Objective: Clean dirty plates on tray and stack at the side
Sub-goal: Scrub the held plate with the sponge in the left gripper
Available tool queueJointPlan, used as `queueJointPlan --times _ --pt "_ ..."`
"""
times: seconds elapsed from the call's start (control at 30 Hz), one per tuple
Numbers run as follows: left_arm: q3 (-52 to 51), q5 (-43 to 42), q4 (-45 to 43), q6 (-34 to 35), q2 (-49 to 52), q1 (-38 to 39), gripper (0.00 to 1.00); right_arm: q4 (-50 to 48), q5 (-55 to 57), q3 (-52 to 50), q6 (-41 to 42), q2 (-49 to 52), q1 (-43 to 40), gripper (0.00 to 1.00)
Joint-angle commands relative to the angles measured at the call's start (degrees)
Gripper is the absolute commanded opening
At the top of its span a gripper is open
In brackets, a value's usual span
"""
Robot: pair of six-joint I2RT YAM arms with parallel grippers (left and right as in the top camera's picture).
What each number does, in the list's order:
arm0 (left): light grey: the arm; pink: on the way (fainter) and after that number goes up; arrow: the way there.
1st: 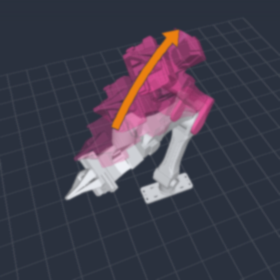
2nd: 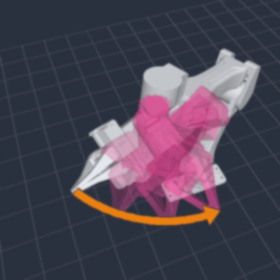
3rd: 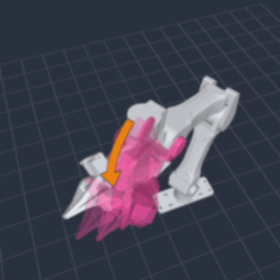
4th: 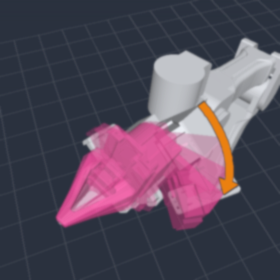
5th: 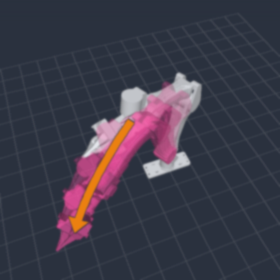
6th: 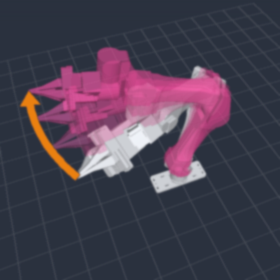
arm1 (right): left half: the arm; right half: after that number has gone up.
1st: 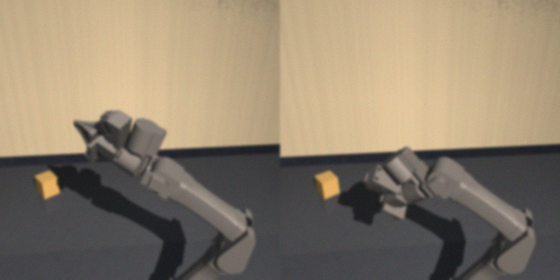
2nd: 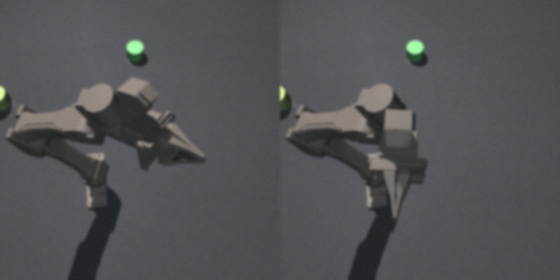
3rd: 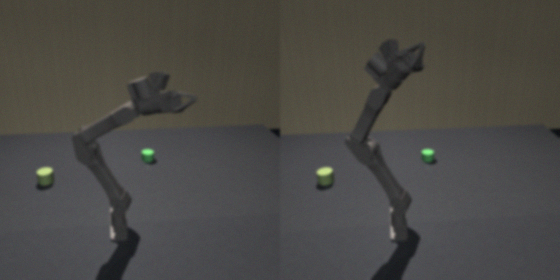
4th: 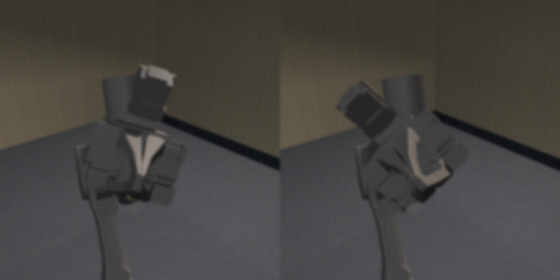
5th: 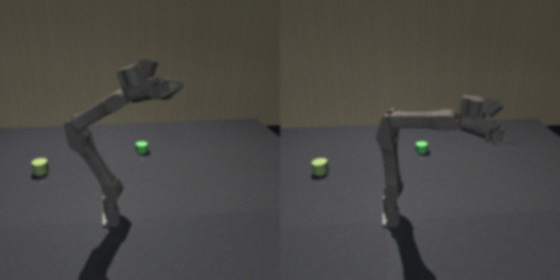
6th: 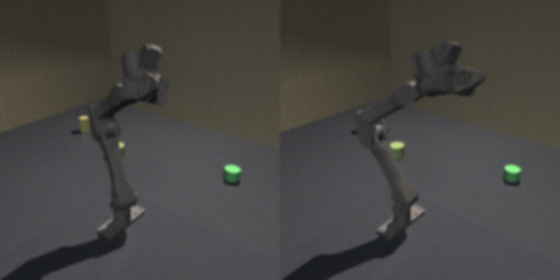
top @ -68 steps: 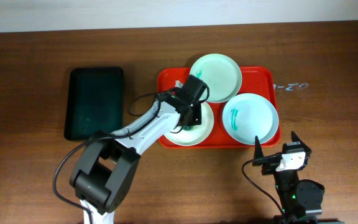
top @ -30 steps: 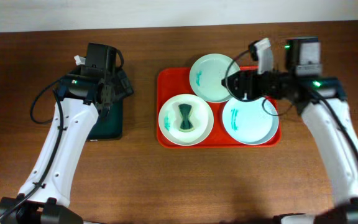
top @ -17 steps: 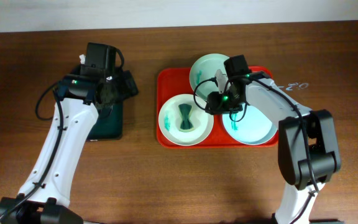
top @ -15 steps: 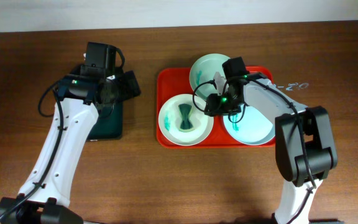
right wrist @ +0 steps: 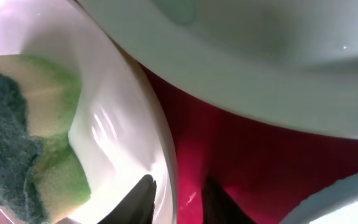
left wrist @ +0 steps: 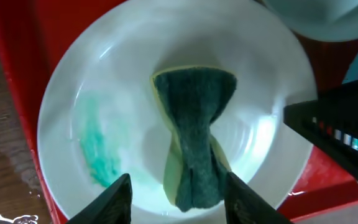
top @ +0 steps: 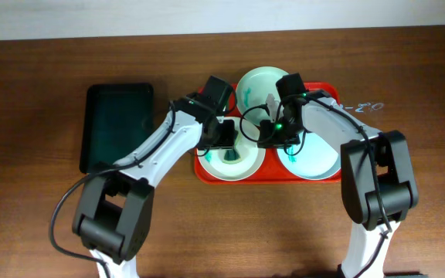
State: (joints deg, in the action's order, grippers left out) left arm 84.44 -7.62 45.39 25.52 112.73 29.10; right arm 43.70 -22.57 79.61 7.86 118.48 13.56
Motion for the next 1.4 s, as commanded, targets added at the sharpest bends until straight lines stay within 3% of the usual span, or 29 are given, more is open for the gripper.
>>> queueJointPlan --times 0.0,0.1,0.17,0.27,0.47,0.63,0.73,0.9,1.03,1.1,1.23,1.37 --pt "0.0 -0.7 -0.9 -0.4 0.9 0.0 0.44 0.5 0.5 0.1 0.4 0.9 0.4 0.16" --pt "0.0 -0.5 -1.1 -0.3 0.9 0.3 0.38 0.4 0.5 0.1 0.4 0.9 0.3 0.04" --pt "0.0 -0.5 -2.4 -0.3 1.0 0.7 0.31 0.2 0.5 0.1 0.4 0.9 0.3 0.04" --pt "0.0 -0.5 -3.4 -0.3 1.0 0.9 0.4 0.0 0.5 0.1 0.4 0.9 0.3 0.04" --pt "0.0 -3.6 -4.7 0.8 4.3 0.9 0.31 0.0 0.5 0.1 0.4 0.9 0.3 0.04" --pt "0.0 -3.3 -7.1 0.7 5.4 2.8 0.36 0.0 0.5 0.1 0.4 0.9 0.4 0.04" --pt "0.0 -0.9 -7.2 0.7 5.5 3.3 0.29 0.3 0.5 0.1 0.4 0.9 0.4 0.04" --pt "0.0 3.1 -5.7 0.8 5.5 3.3 0.31 0.3 0.5 0.1 0.4 0.9 0.4 0.04" --pt "-0.1 2.9 -5.7 2.3 5.5 3.3 0.22 0.2 0.5 0.1 0.4 0.9 0.3 0.04" --pt "-0.1 2.9 -5.7 2.3 5.5 3.4 0.22 0.2 0.5 0.1 0.4 0.9 0.3 0.04" --pt "-0.1 2.9 -5.7 2.3 5.6 3.9 0.35 0.3 0.5 0.1 0.4 0.9 0.3 0.04" --pt "-0.1 2.9 -5.7 2.3 6.9 3.9 0.25 0.5 0.5 0.1 0.4 0.9 0.4 0.04"
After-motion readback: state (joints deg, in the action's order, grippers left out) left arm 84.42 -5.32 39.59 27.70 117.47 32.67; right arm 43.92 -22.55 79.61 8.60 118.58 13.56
